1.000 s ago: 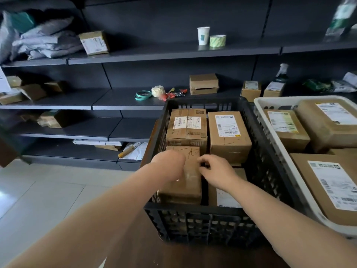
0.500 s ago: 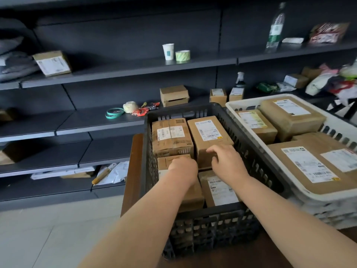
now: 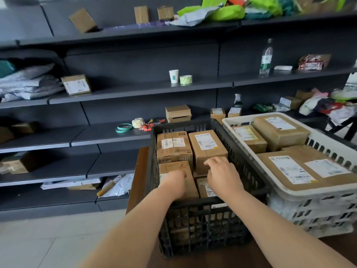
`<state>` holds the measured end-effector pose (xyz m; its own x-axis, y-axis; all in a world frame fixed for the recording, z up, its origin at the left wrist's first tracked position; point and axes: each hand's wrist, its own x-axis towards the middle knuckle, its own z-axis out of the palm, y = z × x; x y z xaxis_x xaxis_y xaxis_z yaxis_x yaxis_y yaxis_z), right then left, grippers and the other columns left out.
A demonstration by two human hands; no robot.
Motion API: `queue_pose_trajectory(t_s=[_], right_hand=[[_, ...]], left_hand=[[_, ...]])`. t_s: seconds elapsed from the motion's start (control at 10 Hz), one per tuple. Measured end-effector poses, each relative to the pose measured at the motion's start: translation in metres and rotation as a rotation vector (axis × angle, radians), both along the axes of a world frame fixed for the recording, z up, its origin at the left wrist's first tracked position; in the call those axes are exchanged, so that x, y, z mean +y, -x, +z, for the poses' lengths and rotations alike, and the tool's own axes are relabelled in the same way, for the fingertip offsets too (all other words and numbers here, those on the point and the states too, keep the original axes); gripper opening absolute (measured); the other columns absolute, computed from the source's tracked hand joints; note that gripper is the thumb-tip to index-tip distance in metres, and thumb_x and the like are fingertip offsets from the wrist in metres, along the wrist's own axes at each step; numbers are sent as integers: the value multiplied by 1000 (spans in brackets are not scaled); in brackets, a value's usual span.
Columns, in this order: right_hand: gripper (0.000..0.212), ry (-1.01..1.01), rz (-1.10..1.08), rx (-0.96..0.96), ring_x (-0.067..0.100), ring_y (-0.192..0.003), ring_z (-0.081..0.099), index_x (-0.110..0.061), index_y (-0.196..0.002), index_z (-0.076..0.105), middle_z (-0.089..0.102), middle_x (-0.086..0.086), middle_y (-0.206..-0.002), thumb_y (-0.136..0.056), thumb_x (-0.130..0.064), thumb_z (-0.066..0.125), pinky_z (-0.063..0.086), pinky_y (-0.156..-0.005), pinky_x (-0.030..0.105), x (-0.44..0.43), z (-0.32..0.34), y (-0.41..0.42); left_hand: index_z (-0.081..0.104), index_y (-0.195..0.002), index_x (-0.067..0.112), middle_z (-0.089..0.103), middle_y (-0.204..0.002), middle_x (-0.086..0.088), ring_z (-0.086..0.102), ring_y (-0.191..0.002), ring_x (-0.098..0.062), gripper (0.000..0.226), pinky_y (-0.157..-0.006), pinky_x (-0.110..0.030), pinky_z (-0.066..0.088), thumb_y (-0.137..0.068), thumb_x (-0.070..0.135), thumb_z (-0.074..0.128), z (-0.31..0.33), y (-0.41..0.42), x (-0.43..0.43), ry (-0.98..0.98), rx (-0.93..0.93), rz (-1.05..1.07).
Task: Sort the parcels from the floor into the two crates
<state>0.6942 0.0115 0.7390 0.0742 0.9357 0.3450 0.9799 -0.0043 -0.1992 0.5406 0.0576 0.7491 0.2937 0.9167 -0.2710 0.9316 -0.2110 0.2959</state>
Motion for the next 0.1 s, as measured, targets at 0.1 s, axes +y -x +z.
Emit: queue_pose_trajectory(t_s=[0.1], right_hand=[[34,-25,-47,106,16,-125,46,-25,-129,56,58,-4,-129,-97,-17,46,43,-98,34,-14,2,-7]], left_hand=[[49,-143,19,56,-137,-9,55,-125,-26,50,-105,-37,48,-96,2,50,7,9,-12,-34,-93,70]])
